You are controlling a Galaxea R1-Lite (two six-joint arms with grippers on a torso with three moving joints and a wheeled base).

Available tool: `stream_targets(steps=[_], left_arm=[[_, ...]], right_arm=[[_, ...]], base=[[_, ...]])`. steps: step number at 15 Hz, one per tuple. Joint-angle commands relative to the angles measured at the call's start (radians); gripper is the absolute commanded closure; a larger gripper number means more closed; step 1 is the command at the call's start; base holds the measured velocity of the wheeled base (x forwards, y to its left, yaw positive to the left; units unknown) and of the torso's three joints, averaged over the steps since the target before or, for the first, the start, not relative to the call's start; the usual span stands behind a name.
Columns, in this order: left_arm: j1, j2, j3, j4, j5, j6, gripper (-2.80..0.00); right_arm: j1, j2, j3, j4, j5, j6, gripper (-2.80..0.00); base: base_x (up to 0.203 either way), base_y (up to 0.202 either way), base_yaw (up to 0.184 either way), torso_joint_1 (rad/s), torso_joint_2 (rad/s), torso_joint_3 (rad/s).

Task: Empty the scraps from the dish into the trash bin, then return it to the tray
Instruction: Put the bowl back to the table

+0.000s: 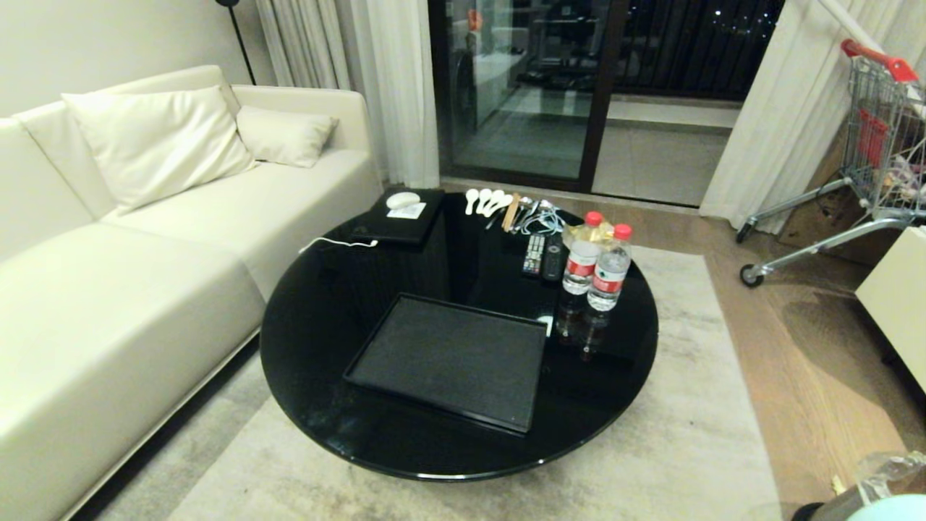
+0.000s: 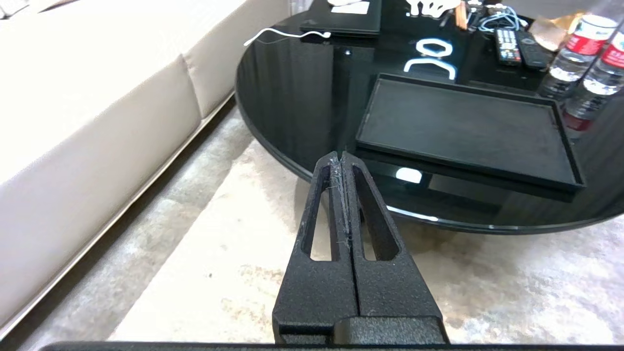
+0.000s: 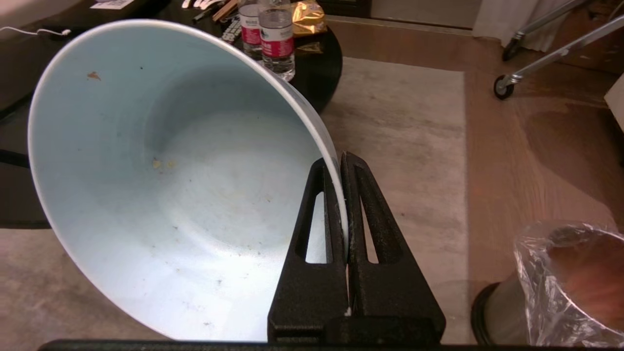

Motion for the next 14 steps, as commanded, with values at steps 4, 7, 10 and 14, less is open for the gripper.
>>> stream_targets(steps=[4,7,10,14], left_arm=[[0.0,0.0,0.0,0.0,0.0,-0.001,0.0],[0.0,0.0,0.0,0.0,0.0,0.001,0.0],[0.0,0.0,0.0,0.0,0.002,0.001,0.0],[0.0,0.0,0.0,0.0,0.0,0.002,0.0]], right_arm=[[0.0,0.001,0.0,0.0,0.0,0.0,0.0],[0.0,0.001,0.0,0.0,0.0,0.0,0.0],[0.0,0.001,0.0,0.0,0.0,0.0,0.0],[0.0,0.001,0.0,0.0,0.0,0.0,0.0]], base=[[0.0,0.0,0.0,0.0,0.0,0.0],[0.0,0.0,0.0,0.0,0.0,0.0],[0.0,0.0,0.0,0.0,0.0,0.0],[0.017,0.0,0.0,-0.001,0.0,0.001]])
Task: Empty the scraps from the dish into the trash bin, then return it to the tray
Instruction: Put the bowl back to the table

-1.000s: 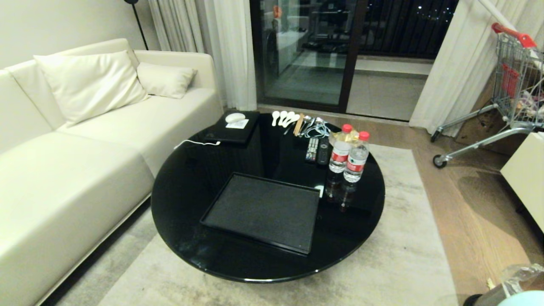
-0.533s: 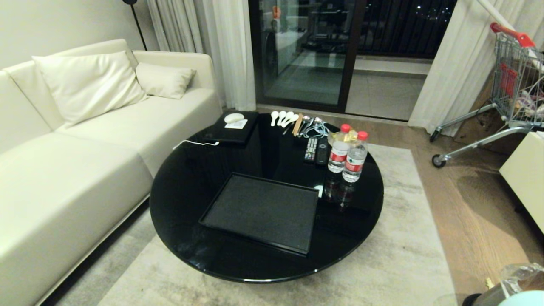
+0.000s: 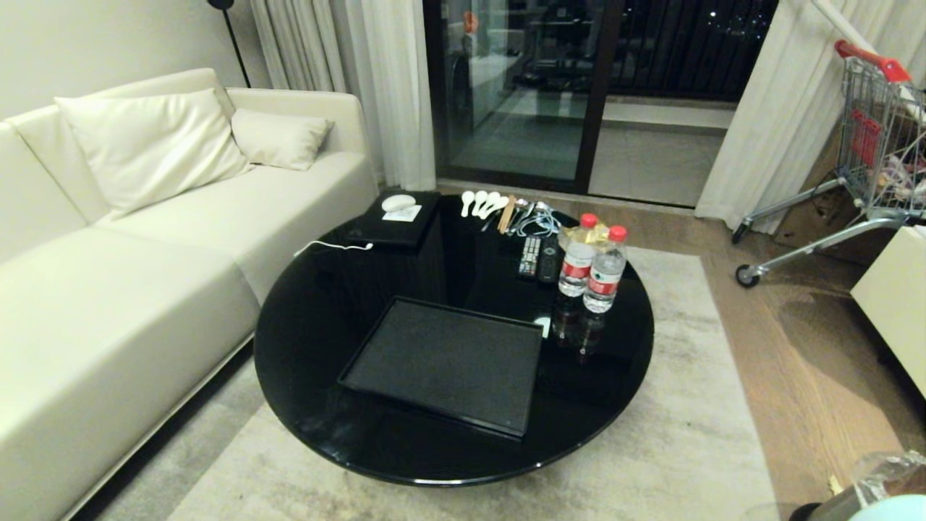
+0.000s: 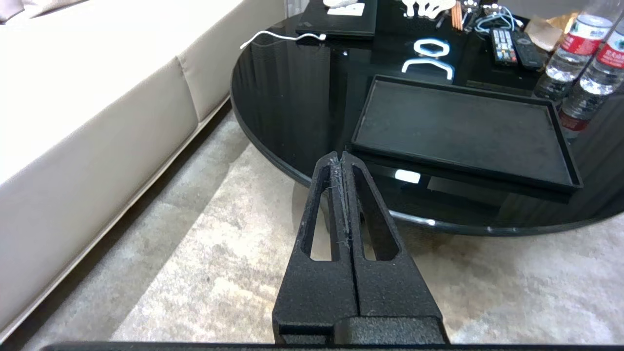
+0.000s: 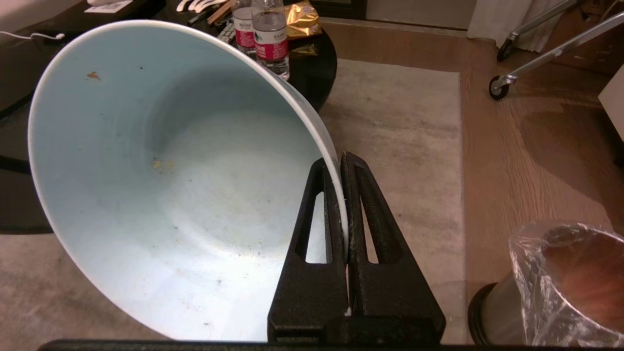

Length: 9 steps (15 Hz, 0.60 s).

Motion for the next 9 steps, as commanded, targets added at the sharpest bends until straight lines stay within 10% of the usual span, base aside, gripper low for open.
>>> stream_targets(steps=[1,9], left_arm=[[0.0,0.0,0.0,0.0,0.0,0.0,0.0],[0.0,0.0,0.0,0.0,0.0,-0.002,0.0]], right_arm=[[0.0,0.001,0.0,0.0,0.0,0.0,0.0],[0.0,0.001,0.0,-0.001,0.001,0.001,0.0]], base=[[0.163,0.0,0.002,0.003,0.01,0.003],[0.103,0.0,0.001,0.004,0.0,0.001]])
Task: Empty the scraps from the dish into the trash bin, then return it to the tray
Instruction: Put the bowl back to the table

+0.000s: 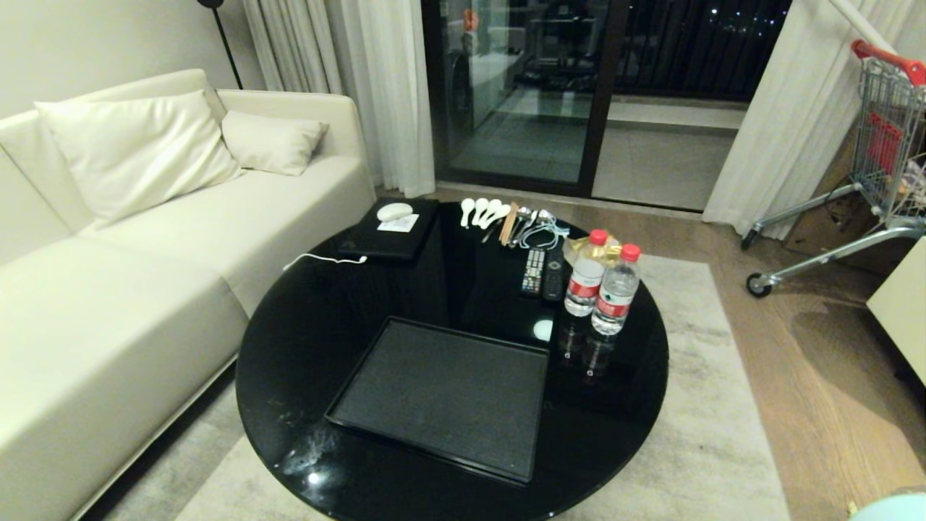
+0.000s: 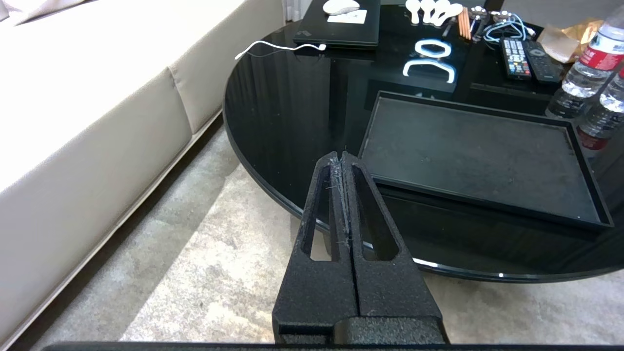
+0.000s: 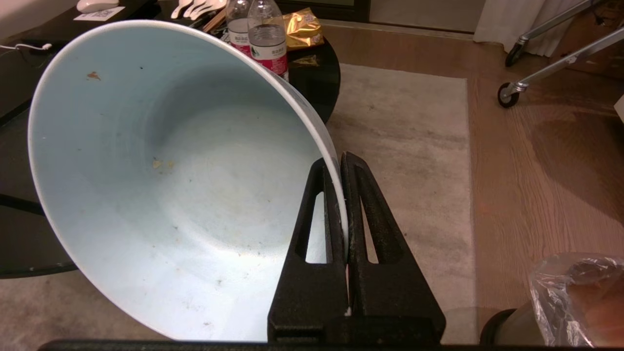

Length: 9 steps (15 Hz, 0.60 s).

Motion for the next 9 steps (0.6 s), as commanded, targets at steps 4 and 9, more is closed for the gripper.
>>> stream_targets(steps=[4,9], left_arm=[[0.0,0.0,0.0,0.0,0.0,-0.001,0.0],[0.0,0.0,0.0,0.0,0.0,-0.001,0.0]], right_arm=[[0.0,0.001,0.0,-0.001,-0.002,-0.011,0.0],[0.001,0.001,-0.011,-0.003,0.025,-0.115,0.0]], base=[[0.0,0.0,0.0,0.0,0.0,0.0],[0.0,0.0,0.0,0.0,0.0,0.0]])
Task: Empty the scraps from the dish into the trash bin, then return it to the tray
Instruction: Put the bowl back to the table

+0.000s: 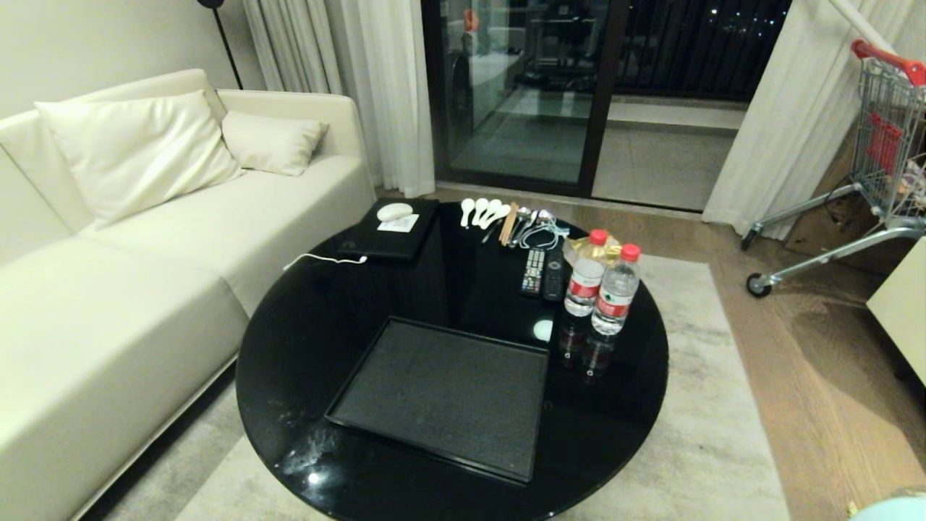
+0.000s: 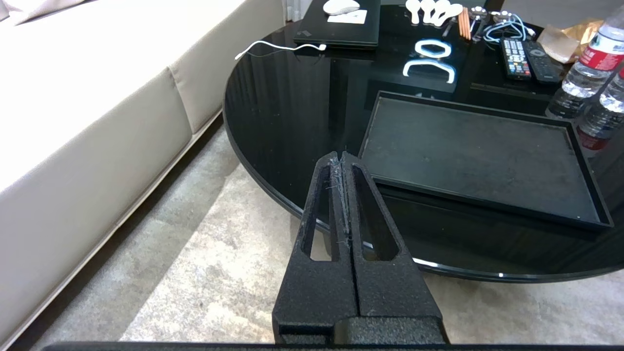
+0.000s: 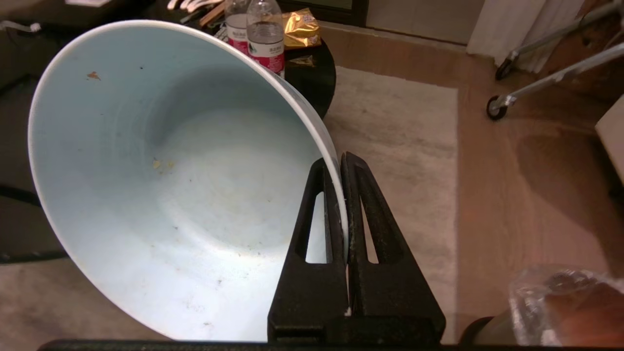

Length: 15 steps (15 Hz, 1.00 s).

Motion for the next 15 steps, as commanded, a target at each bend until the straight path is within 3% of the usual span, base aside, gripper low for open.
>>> stream_targets(steps=[1,3,7,11,15], left_arm=[[0.0,0.0,0.0,0.0,0.002,0.0,0.0],[0.0,0.0,0.0,0.0,0.0,0.0,0.0],[0.0,0.0,0.0,0.0,0.0,0.0,0.0],[0.0,0.0,0.0,0.0,0.0,0.0,0.0],[0.0,0.0,0.0,0.0,0.0,0.0,0.0]], right_arm=[[0.001,0.002,-0.027,0.009,0.018,-0.058,0.0],[0.003,0.045,-0.077,0.035,0.022,-0.113,0.0],[0.01,0.24,-0.191,0.033,0.049,-0.128,0.0],[0.014,0.564,-0.386,-0.017,0.179,-0.153,0.0],[0.043,0.887,-0.583,-0.066,0.332,-0.27,0.0]], base=[[0.0,0.0,0.0,0.0,0.0,0.0],[0.0,0.0,0.0,0.0,0.0,0.0],[0.0,0.0,0.0,0.0,0.0,0.0],[0.0,0.0,0.0,0.0,0.0,0.0],[0.0,0.0,0.0,0.0,0.0,0.0]])
